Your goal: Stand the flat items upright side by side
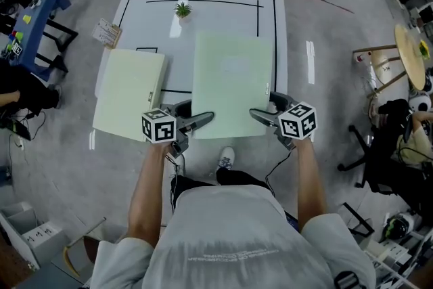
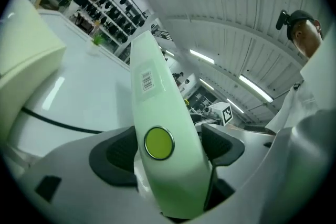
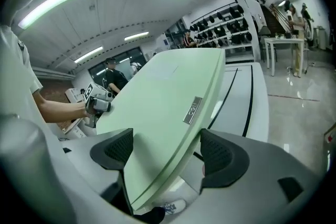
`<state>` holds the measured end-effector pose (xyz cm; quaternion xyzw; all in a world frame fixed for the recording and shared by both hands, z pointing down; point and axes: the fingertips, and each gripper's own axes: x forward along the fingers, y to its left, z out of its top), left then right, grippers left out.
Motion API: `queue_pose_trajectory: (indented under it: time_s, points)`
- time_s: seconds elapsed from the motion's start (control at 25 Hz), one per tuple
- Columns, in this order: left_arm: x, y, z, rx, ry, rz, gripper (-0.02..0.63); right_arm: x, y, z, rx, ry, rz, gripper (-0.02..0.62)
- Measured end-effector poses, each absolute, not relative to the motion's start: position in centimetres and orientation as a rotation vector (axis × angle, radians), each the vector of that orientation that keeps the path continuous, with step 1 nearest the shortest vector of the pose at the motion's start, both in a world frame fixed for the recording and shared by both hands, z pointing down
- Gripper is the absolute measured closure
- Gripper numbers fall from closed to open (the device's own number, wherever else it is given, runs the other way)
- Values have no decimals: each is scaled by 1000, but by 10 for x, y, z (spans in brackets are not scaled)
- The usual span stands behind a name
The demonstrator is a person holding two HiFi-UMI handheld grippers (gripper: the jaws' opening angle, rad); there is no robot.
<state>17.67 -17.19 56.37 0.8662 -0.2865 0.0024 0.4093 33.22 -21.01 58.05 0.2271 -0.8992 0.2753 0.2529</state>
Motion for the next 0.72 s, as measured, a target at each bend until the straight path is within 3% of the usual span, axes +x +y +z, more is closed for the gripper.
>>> queue_pose_trajectory:
  time_s: [0.36, 0.72]
  points:
    - [173, -188, 528, 2371, -936, 22, 221, 315, -256, 536, 586, -2591, 497, 198]
    - [189, -192, 527, 2649, -1163, 326, 235, 287, -290, 522, 487, -2659, 409, 198]
